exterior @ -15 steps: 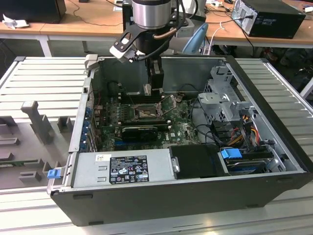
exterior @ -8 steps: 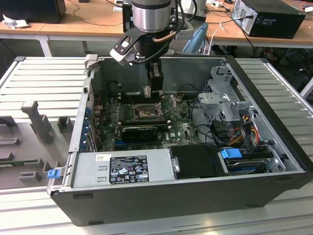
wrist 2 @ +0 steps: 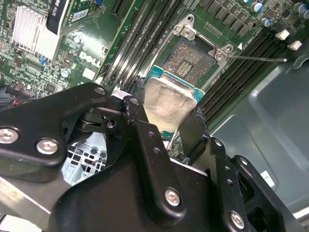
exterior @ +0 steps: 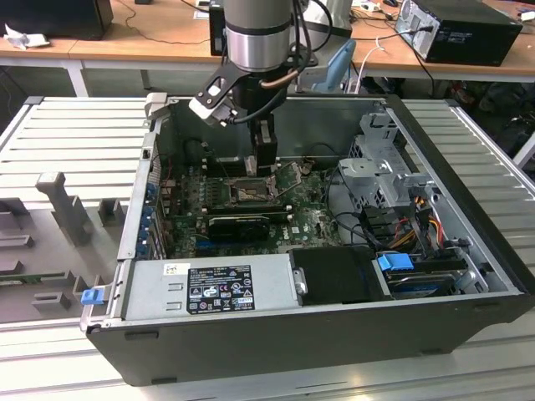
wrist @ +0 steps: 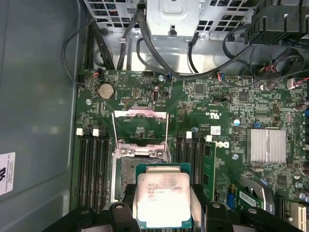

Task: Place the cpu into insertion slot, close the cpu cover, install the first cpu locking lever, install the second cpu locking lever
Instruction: 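Place the cpu into insertion slot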

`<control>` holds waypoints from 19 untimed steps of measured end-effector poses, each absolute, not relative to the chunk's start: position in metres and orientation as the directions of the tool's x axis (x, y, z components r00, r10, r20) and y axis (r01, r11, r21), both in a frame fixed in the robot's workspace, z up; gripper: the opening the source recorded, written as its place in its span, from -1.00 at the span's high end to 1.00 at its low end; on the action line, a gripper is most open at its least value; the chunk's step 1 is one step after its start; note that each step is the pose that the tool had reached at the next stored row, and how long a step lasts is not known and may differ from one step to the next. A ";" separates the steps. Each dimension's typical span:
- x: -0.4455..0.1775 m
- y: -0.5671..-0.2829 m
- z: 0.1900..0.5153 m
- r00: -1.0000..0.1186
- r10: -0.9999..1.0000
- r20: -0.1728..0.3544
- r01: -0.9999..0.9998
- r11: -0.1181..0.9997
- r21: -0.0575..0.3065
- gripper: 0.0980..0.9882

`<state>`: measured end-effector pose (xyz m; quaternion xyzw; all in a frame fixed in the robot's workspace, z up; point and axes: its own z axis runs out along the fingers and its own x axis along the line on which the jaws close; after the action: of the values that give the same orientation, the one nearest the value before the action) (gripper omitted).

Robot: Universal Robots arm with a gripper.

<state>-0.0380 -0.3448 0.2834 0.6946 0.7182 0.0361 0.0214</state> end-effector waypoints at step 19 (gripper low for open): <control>-0.038 -0.345 0.263 -0.028 0.999 0.020 0.997 0.027 0.075 0.03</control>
<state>-0.0379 -0.3448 0.2631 0.6968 0.7163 0.0337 0.0191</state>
